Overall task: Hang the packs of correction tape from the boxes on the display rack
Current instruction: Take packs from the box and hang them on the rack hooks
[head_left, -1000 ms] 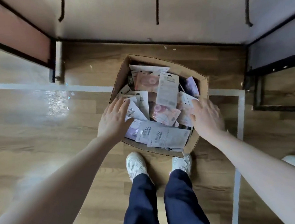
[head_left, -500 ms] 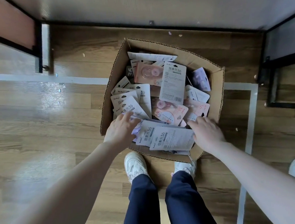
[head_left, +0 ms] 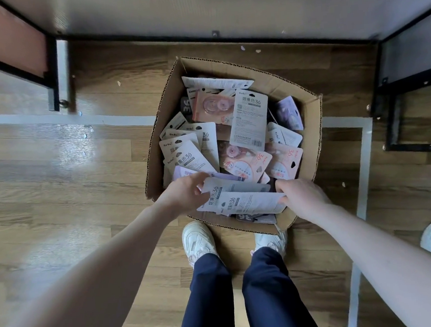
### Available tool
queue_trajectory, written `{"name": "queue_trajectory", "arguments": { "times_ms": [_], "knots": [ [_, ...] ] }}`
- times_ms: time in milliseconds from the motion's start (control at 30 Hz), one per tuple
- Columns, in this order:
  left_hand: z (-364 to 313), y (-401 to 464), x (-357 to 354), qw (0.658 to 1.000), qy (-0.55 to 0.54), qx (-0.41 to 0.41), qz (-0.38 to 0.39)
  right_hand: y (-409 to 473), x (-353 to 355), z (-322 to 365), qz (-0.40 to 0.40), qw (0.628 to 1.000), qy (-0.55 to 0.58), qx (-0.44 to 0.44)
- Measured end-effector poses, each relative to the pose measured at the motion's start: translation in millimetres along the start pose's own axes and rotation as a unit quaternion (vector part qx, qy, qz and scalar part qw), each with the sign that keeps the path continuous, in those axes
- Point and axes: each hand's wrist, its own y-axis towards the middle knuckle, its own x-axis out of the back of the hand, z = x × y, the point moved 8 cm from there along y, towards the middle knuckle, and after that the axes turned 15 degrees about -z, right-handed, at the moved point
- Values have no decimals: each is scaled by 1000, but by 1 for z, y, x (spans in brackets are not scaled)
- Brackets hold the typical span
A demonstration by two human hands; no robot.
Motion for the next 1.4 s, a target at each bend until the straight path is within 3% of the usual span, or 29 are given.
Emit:
{"name": "queue_trajectory", "arguments": {
  "times_ms": [267,600,733,867,967,1400],
  "knots": [
    [-12,-14,34,995,54,0,-80,-16,41,-5,-8,999,38,-13],
    [-48,-57,154,970,192,-31,-147,-64,138,-2,-60,992,78,-81],
    [-69,-84,207,971,142,-25,-192,-84,189,11,-108,980,131,-107],
    [-106,-123,262,950,170,-39,-260,-109,244,29,-170,955,215,-117],
    [-127,-151,302,942,98,-52,-316,-133,289,42,-217,931,272,-108],
    [-234,-280,494,849,68,-170,-496,-242,481,66,-355,901,241,-68]
  ]
}}
